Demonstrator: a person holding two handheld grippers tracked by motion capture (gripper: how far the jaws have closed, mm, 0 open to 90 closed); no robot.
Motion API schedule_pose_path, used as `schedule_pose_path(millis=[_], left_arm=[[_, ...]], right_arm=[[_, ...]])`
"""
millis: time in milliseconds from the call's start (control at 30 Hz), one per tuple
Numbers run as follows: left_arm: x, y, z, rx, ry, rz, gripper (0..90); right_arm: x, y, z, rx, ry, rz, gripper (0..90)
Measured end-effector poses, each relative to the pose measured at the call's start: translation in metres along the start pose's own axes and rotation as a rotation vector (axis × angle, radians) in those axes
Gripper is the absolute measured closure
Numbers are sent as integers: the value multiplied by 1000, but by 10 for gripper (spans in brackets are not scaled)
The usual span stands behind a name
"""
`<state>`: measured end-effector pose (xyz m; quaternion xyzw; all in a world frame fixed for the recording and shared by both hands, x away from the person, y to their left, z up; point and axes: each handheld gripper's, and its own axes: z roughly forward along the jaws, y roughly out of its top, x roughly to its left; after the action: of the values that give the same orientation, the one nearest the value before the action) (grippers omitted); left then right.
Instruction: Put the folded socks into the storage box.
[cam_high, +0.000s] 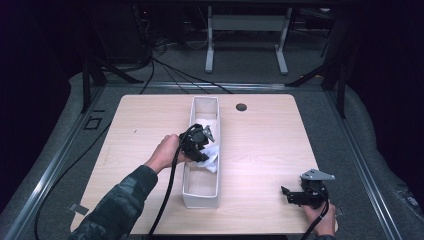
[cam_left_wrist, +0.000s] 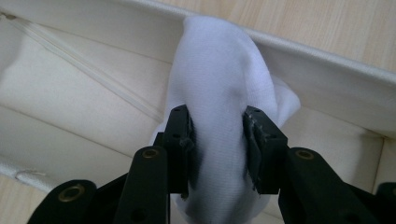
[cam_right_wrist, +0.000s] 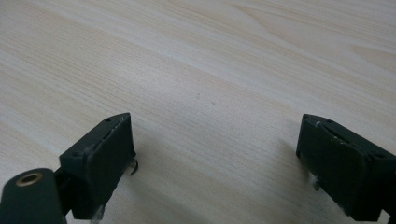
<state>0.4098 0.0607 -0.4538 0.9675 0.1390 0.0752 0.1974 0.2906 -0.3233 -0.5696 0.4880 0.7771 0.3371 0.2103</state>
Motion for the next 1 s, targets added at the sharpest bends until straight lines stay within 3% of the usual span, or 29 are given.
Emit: schedule_pose_path(millis=[467, 667, 800, 1000], left_arm=[[-6, 4, 10, 61, 21, 38, 637], [-6, 6, 15, 91, 12, 37, 617], [-6, 6, 19, 115, 14, 31, 517], [-9, 8, 16, 104, 16, 39, 416]], right_arm=[[0, 0, 0, 0, -1, 0, 108], [0, 0, 0, -1, 3, 0, 109], [0, 0, 0, 0, 1, -1, 109], [0, 0, 0, -1, 1, -2, 110]])
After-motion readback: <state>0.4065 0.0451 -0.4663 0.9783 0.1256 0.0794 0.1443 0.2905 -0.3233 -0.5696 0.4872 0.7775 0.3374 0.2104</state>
